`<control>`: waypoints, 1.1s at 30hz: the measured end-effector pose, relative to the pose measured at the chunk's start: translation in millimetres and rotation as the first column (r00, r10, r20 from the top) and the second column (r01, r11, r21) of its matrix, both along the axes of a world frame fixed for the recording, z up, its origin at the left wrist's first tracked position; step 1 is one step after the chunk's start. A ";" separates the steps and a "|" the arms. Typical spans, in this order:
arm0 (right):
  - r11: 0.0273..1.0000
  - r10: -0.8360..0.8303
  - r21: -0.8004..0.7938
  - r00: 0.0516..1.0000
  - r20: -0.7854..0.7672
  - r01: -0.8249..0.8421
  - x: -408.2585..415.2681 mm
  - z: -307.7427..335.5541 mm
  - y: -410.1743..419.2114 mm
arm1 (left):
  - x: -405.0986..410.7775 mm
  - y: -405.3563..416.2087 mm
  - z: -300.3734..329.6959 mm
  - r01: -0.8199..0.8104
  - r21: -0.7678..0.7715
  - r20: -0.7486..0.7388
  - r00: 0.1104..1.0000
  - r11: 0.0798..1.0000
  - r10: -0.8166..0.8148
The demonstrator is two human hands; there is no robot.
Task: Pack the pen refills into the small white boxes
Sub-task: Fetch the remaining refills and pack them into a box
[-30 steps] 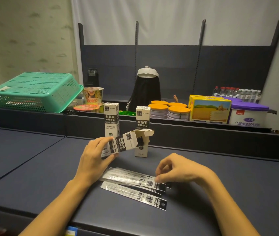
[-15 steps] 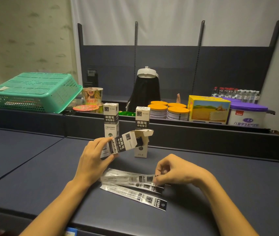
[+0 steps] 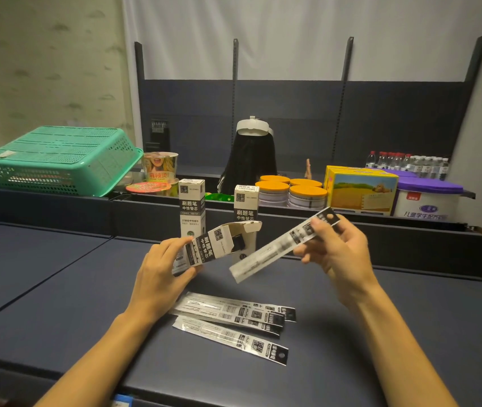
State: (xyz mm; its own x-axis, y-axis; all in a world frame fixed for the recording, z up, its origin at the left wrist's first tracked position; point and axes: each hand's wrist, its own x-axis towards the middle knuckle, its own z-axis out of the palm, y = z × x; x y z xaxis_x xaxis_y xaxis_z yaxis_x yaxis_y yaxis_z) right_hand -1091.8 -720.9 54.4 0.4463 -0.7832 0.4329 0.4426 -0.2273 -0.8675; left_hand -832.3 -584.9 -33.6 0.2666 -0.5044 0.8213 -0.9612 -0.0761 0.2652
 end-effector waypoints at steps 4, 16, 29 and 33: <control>0.998 -0.058 0.022 0.993 0.104 0.056 -1.9 2.7 -0.3 | -0.5 -0.5 0.5 -0.004 -0.003 -0.001 1.000 1.000 0.004; 0.998 -0.066 0.016 0.987 0.148 0.064 2.0 1.1 5.0 | -1.3 -1.1 -0.2 0.001 0.001 0.008 1.000 1.000 -0.001; 0.995 -0.089 -0.024 0.987 0.137 0.093 7.1 -1.0 8.2 | 1.1 0.2 -1.7 0.000 0.004 0.005 1.000 1.000 0.000; 0.998 -0.042 -0.041 0.994 0.097 0.046 9.0 -4.3 11.1 | 0.9 -0.3 -1.0 0.002 0.003 0.014 1.000 1.000 -0.002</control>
State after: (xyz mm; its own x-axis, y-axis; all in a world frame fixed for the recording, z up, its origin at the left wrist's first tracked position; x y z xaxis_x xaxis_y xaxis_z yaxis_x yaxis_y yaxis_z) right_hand -1082.8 -709.7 50.1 0.3664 -0.7809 0.5058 0.5117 -0.2849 -0.8105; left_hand -831.4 -585.1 -34.6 0.2537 -0.5076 0.8234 -0.9650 -0.0745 0.2515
